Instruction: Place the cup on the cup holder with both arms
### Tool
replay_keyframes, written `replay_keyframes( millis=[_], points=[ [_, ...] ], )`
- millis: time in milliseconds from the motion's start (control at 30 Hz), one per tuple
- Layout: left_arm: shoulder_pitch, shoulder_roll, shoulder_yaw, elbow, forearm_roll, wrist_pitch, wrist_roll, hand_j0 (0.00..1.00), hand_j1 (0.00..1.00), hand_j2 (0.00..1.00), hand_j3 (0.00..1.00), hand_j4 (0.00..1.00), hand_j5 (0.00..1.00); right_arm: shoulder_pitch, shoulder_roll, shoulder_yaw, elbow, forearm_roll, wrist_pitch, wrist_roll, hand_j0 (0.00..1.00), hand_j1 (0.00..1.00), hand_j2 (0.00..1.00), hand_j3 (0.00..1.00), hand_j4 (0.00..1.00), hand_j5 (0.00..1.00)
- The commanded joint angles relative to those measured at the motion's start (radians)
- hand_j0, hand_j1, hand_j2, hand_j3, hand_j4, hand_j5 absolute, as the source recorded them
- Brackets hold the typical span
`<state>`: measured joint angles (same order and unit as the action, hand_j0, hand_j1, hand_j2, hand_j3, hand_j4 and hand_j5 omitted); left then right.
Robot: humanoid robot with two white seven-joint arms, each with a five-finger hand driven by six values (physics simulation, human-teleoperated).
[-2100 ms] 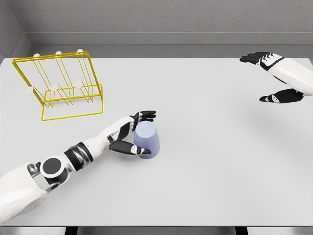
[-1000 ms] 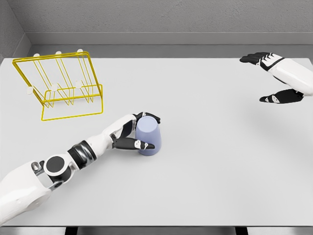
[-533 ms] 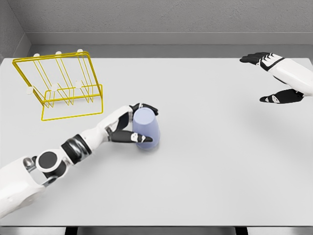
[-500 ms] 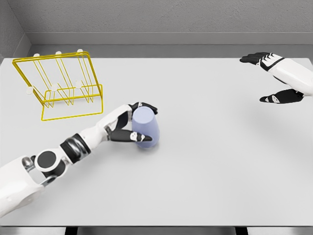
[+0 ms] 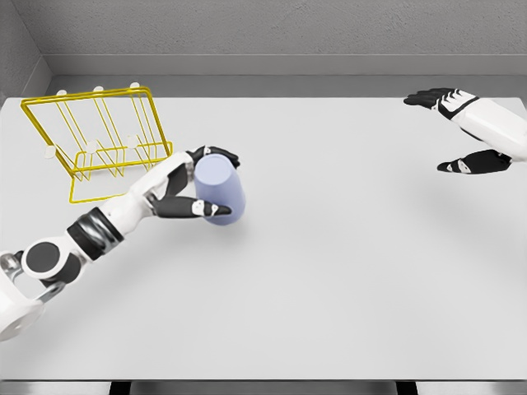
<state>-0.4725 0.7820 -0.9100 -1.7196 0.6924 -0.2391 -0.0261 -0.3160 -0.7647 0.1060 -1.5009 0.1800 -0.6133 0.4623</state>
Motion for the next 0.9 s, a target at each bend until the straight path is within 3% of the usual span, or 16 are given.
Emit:
replay_keyframes(
  millis=[0, 867],
  points=[
    [0.0, 0.022, 0.016, -0.011, 0.007, -0.002, 0.0, 0.65, 0.65, 0.65, 0.65, 0.65, 0.65, 0.0, -0.001, 0.0, -0.001, -0.008, 0.002, -0.001, 1.0, 1.0, 1.0, 1.0, 1.0, 1.0],
    [-0.037, 0.155, 0.103, -0.017, 0.111, -0.039, 0.0, 0.65, 0.65, 0.65, 0.65, 0.65, 0.65, 0.008, -0.002, -0.011, 0.002, -0.007, 0.002, -0.001, 1.0, 1.0, 1.0, 1.0, 1.0, 1.0]
  ],
)
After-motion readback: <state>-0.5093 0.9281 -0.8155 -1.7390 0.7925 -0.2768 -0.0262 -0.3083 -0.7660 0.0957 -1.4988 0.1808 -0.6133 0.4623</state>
